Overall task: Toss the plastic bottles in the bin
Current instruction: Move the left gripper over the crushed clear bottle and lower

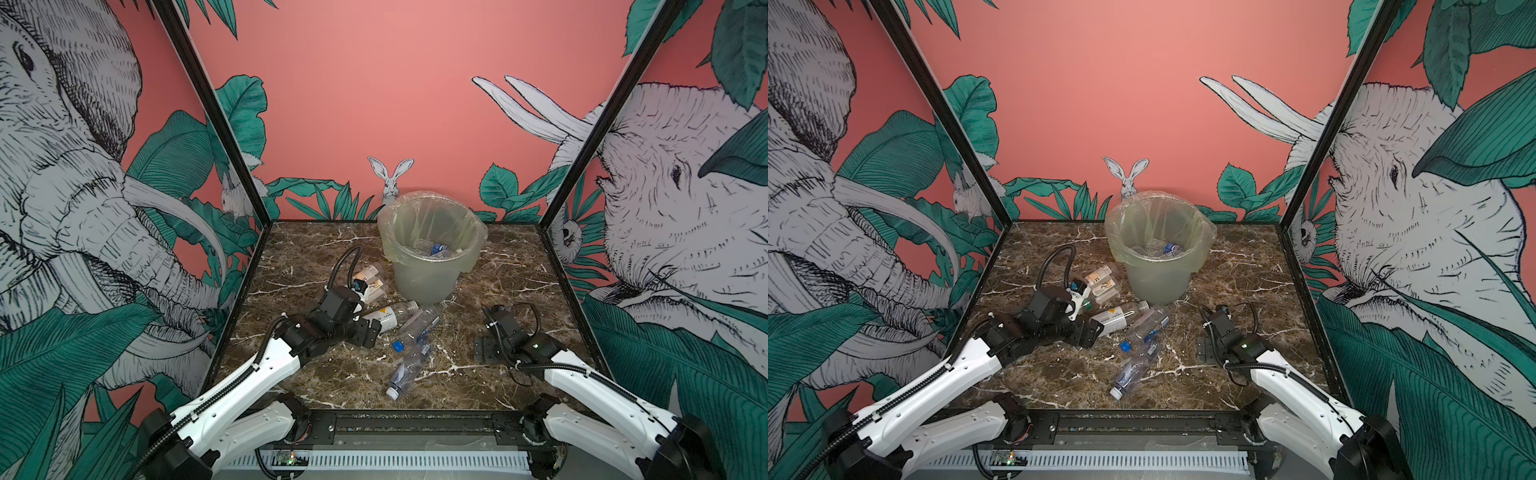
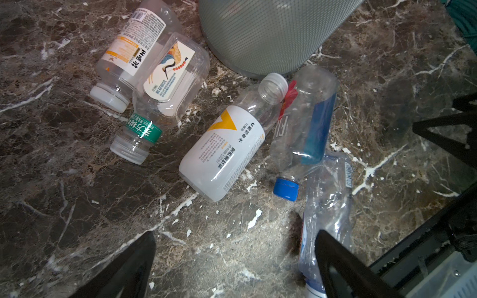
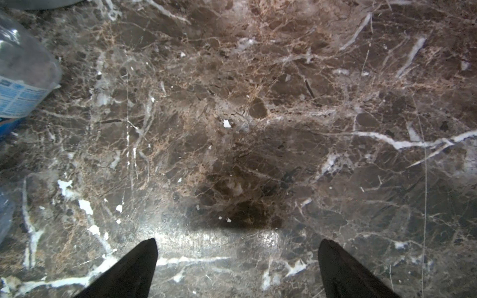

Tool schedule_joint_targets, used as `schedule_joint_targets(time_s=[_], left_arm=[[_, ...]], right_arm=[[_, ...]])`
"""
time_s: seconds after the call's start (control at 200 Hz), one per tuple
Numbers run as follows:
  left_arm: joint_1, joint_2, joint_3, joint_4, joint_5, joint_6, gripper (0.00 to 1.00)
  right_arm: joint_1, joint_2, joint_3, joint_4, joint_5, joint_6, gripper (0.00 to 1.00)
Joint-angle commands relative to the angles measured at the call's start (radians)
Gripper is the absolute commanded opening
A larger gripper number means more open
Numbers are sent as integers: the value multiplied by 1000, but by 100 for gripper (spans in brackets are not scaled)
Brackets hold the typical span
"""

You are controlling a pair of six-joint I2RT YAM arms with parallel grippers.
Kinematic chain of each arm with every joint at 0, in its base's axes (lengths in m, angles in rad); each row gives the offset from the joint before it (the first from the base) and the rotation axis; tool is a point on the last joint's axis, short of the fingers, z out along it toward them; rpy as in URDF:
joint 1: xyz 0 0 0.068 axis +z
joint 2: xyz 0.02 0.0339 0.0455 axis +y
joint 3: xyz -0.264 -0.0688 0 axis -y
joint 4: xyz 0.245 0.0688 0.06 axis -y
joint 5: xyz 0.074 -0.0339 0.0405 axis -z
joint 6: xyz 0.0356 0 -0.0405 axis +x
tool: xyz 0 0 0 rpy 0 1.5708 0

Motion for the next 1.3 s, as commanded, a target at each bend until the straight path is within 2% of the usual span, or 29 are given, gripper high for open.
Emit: schedule_joint_targets(time_s=[0.0, 0.26, 0.435, 0.715, 1.295], left_arm=[[-25, 33, 71, -106, 12, -5, 97], [-138, 182, 161, -143, 0, -16, 97], [-169, 232, 156, -97, 27, -38, 97], [-222, 316, 202, -116, 27, -39, 97], [-384, 490, 217, -46, 51, -119, 96]], right_arm=[[-2, -1, 8, 15, 16, 12, 99], [-1, -18, 2, 16, 22, 15, 99], [-2, -28, -1, 16, 27, 17, 99], [-2, -31, -2, 18, 27, 16, 99], [-2, -40, -7, 19, 24, 16, 97]])
